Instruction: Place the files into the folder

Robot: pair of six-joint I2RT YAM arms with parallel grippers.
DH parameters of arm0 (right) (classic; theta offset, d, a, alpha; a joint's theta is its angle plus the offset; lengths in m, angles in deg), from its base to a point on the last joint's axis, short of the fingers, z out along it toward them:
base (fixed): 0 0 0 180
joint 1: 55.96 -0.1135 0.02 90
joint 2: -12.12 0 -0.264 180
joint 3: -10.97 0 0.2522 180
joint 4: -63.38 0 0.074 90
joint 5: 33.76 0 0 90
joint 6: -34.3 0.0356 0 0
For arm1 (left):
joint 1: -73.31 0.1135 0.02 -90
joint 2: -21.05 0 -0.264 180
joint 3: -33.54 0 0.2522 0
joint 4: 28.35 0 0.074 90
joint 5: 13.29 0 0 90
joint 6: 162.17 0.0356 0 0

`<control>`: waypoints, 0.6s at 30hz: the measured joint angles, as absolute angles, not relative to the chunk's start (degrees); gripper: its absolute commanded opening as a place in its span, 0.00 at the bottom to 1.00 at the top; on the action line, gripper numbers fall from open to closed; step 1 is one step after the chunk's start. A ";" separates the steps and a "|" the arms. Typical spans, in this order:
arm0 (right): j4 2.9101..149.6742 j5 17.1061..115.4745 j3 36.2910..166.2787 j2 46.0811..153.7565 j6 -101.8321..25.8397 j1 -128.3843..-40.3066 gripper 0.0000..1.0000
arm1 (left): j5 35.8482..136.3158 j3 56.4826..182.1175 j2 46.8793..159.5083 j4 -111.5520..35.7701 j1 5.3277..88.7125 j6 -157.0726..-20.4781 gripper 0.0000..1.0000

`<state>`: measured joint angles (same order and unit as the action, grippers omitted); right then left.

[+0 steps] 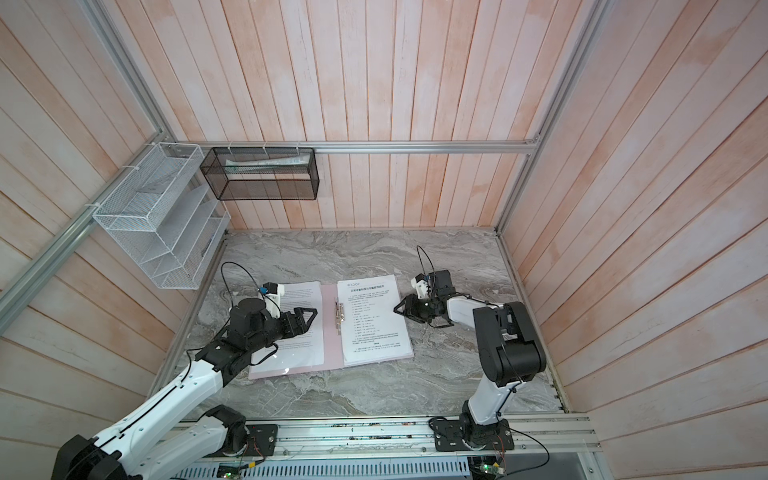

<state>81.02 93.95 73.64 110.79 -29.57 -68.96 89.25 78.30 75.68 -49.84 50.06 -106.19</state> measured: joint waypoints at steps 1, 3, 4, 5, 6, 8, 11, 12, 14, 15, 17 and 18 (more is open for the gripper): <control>81.39 93.58 73.81 110.66 -29.65 -68.96 0.44 | 89.22 78.30 75.77 -49.86 50.06 -106.17 0.90; 82.84 92.31 74.40 110.05 -30.09 -68.96 0.45 | 89.05 78.30 75.81 -49.86 50.09 -106.19 0.90; 83.95 91.55 74.95 109.63 -30.31 -68.96 0.45 | 89.01 78.30 75.81 -49.84 50.13 -106.17 0.90; 84.78 90.76 75.45 109.24 -30.53 -68.96 0.45 | 88.85 78.30 75.81 -49.84 50.15 -106.17 0.91; 85.94 89.76 76.13 108.54 -30.72 -68.96 0.46 | 88.83 78.30 75.84 -49.84 50.22 -106.17 0.91; 87.64 88.20 77.00 106.79 -31.21 -68.96 0.46 | 88.81 78.30 75.92 -49.79 50.39 -105.99 0.91; 89.11 87.05 77.66 102.81 -31.60 -68.96 0.46 | 88.83 78.30 76.97 -49.33 50.44 -105.73 0.91; 89.02 87.26 77.68 101.48 -31.66 -68.98 0.46 | 88.85 78.30 77.65 -48.92 50.44 -105.64 0.90; 87.71 88.47 77.29 98.57 -31.31 -69.04 0.46 | 88.92 78.39 79.09 -48.26 50.44 -105.36 0.91; 86.11 89.45 76.61 97.06 -30.94 -69.07 0.45 | 89.11 78.50 79.88 -47.89 50.44 -105.27 0.91; 82.99 91.24 74.90 94.59 -29.89 -69.24 0.45 | 89.70 78.89 81.39 -47.06 50.44 -104.94 0.91; 81.68 92.07 74.16 93.76 -29.35 -69.44 0.45 | 89.90 79.29 82.22 -46.73 50.44 -104.77 0.91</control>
